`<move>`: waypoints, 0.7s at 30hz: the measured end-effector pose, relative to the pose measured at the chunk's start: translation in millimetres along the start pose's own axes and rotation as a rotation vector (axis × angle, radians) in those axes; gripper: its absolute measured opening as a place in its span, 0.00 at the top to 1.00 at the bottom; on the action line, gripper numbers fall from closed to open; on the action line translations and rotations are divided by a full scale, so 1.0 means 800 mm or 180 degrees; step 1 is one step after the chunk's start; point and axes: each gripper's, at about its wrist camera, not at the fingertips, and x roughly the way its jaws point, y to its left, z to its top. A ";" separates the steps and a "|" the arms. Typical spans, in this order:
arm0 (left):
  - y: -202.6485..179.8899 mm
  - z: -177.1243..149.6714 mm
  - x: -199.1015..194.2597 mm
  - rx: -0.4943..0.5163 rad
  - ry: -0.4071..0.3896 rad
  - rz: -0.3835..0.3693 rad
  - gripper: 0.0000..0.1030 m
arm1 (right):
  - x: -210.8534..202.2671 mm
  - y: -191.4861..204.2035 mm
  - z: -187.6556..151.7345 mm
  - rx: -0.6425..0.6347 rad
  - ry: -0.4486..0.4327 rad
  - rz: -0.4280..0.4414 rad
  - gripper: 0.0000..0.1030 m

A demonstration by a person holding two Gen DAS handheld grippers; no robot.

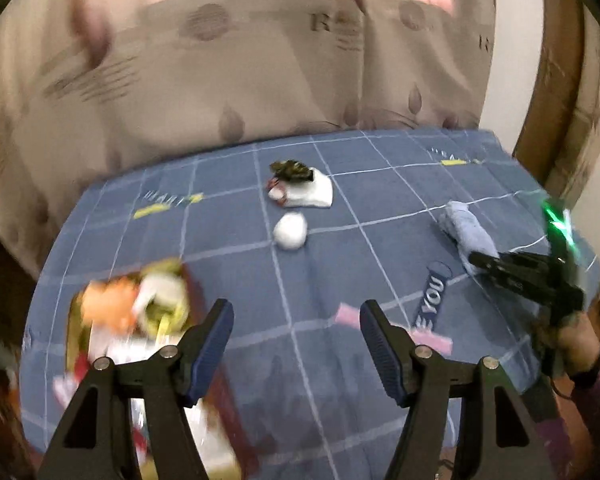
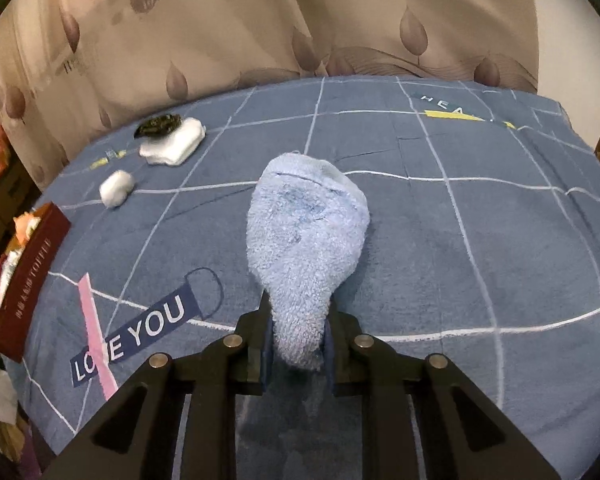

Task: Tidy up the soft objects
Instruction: 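Grasp the white ball with the left tool and drop it into the tray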

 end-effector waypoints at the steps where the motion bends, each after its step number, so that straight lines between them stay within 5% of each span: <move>1: -0.004 0.011 0.011 0.0064 0.0022 0.0009 0.34 | -0.001 0.000 0.000 0.0012 -0.0018 0.0013 0.82; 9: -0.008 0.085 0.138 0.0049 0.0429 -0.0255 0.34 | 0.000 0.001 -0.001 -0.0012 -0.0078 0.0098 0.82; 21: -0.004 0.111 0.243 0.0408 0.0637 0.0076 0.34 | 0.000 -0.003 -0.002 -0.0005 -0.0076 0.0250 0.79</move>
